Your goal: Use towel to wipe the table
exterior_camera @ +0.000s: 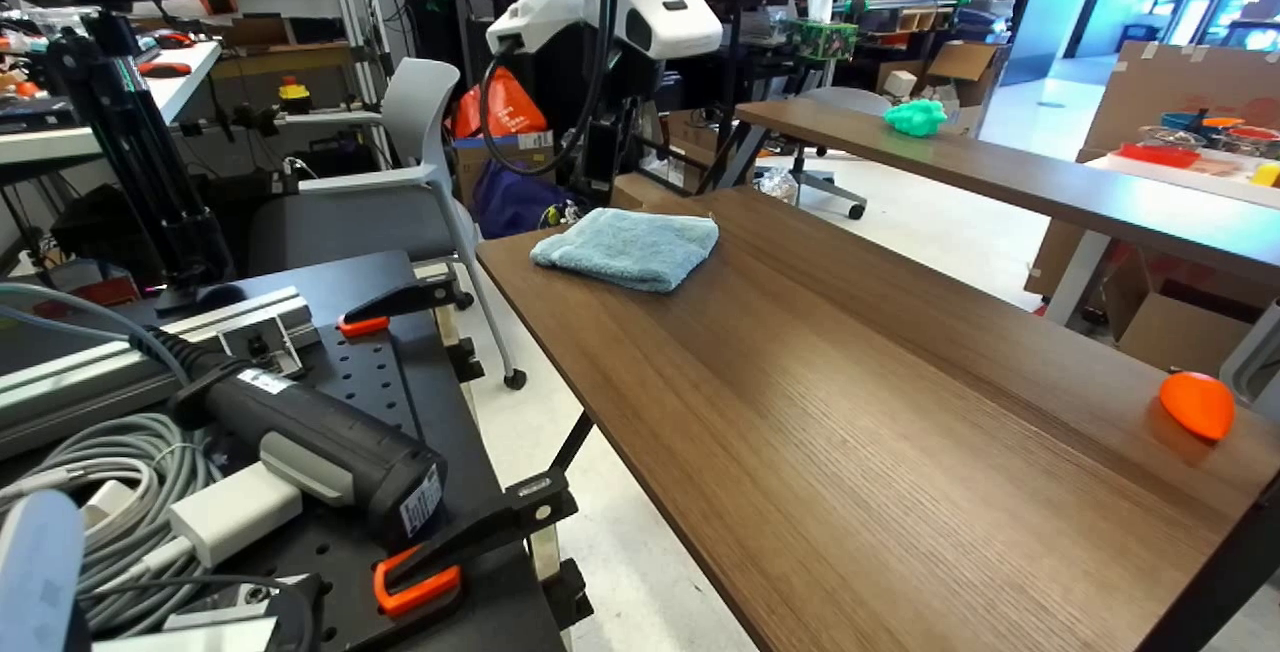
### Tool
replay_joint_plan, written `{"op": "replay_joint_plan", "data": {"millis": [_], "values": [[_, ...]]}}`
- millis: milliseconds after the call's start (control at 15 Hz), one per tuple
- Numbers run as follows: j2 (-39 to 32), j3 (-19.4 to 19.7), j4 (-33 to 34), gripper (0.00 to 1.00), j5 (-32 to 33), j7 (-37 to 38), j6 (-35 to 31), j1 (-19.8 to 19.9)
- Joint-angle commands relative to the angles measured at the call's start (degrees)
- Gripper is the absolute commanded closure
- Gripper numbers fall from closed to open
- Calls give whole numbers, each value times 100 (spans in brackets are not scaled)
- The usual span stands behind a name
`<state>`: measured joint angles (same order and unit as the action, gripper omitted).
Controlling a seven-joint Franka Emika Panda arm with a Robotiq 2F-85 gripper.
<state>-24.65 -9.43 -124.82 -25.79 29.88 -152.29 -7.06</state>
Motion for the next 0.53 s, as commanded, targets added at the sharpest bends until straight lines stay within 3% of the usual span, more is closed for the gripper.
{"op": "replay_joint_plan", "data": {"millis": [0, 333, 467], "values": [[-66, 119, 72, 0, -56, -14, 48, -83], [-239, 190, 292, 0, -106, 66, -94, -76], [-472, 447, 634, 0, 202, 555, 162, -297]]}}
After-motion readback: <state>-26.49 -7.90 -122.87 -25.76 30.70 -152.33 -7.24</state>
